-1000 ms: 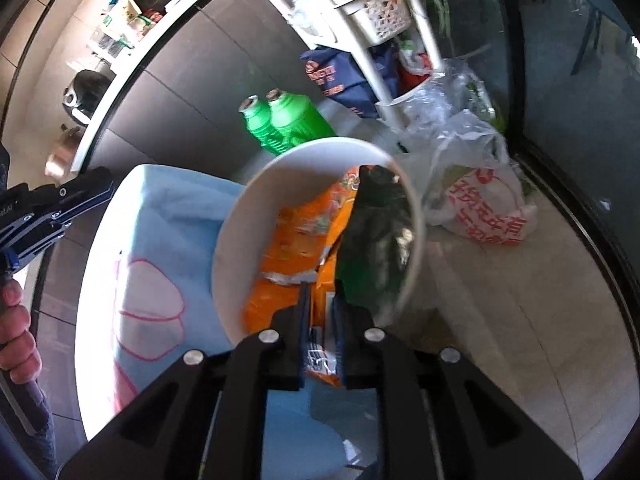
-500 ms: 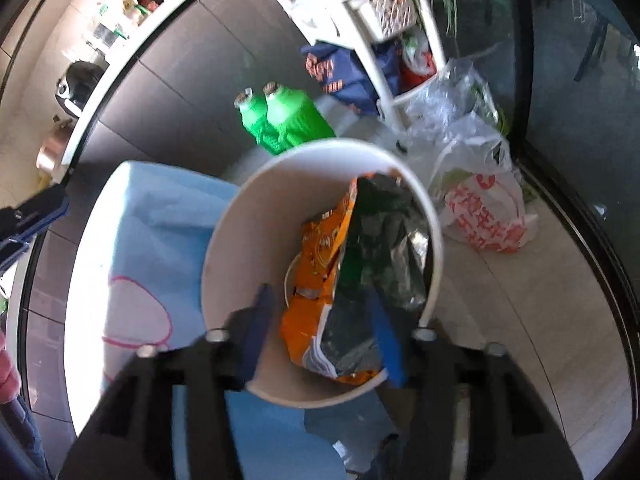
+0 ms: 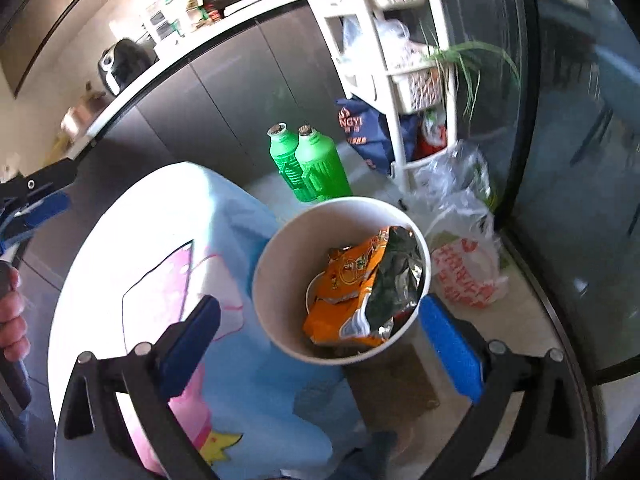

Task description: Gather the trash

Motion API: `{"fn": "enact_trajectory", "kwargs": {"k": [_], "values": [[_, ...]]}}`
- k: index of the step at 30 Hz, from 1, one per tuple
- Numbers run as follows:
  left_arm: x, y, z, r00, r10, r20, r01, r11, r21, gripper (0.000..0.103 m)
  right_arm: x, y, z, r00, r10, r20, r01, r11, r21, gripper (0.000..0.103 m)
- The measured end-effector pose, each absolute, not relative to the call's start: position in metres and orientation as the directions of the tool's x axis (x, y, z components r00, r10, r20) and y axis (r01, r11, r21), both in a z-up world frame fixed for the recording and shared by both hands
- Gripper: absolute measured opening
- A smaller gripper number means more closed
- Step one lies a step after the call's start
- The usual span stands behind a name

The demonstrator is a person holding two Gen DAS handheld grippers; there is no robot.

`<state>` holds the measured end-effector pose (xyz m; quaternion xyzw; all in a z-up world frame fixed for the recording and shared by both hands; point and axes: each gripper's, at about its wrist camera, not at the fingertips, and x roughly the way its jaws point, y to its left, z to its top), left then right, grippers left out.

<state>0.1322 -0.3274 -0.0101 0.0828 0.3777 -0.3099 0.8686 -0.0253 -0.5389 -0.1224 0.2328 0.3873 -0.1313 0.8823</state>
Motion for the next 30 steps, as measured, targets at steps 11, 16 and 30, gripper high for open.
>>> {"fn": "enact_trajectory", "kwargs": {"k": [11,16,30], "values": [[0.071,-0.215,0.009,0.640,-0.335,-0.691,0.443,0.896,-0.024,0.095,-0.050,-0.437,-0.048,0.604,-0.150,-0.783,0.410,0.901,0.143,0.100],[0.044,-0.174,0.006,0.660,-0.252,-0.707,0.378,0.926,0.022,0.095,-0.065,-0.403,-0.028,0.584,-0.208,-0.784,0.432,0.898,0.084,0.100],[0.012,-0.130,0.015,0.670,-0.204,-0.713,0.322,0.946,0.032,0.095,-0.085,-0.346,0.013,0.593,-0.285,-0.753,0.424,0.906,-0.008,0.100]]}}
